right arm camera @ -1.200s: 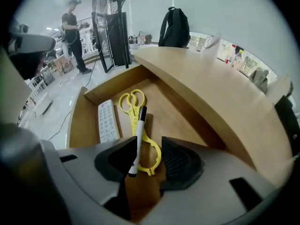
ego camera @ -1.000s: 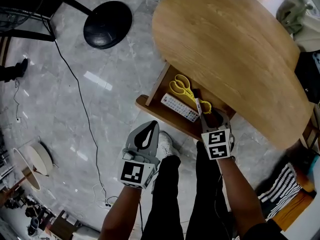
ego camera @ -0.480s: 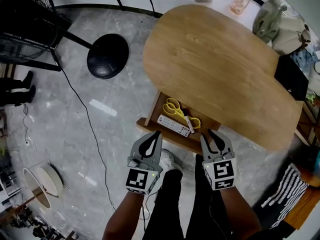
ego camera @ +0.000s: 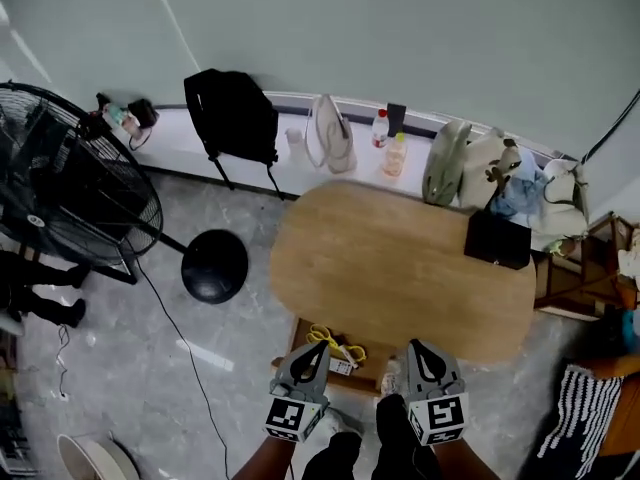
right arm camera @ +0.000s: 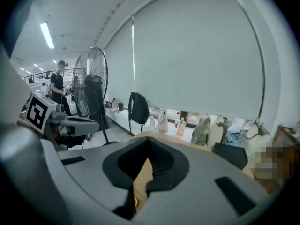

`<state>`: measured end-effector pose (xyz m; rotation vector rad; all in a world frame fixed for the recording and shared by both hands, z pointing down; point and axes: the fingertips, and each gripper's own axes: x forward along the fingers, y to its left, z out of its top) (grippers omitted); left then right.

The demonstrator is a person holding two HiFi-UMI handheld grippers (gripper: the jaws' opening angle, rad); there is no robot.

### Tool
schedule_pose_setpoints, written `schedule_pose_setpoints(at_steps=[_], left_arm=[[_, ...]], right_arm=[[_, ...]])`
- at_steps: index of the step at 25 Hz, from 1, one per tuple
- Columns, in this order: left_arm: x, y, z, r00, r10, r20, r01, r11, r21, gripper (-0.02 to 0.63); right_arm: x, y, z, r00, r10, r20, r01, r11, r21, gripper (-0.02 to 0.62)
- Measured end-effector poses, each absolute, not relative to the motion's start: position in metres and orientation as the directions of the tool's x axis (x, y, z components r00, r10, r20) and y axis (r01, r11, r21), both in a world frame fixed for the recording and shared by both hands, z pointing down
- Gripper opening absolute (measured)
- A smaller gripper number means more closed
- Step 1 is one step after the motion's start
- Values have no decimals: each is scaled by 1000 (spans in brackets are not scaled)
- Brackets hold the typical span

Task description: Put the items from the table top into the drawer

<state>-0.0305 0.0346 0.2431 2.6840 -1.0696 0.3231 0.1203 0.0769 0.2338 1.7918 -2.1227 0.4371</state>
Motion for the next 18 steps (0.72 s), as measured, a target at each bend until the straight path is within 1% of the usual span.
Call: schedule_pose_setpoints(at_steps=[4,9,13,18], left_arm=[[-1,26,179,735,-640,223,-672,-732,115,18],[19,32,120,754,-629,190,-654,-747,119,18],[27,41,85,760,-626,175,-646,-758,91,18],[34,54,67,760,-623,188,-646,-756,108,18]], right_arm=[[157,85,177,-74,-919,387,-995,92,29,-2],[182,99,121,3,-947,322,-999,10,37,-2],[193,101,76,8,-967,255,-998,7,57,-2],[200,105,37,-9,-972,234,-994,34,106,-5]])
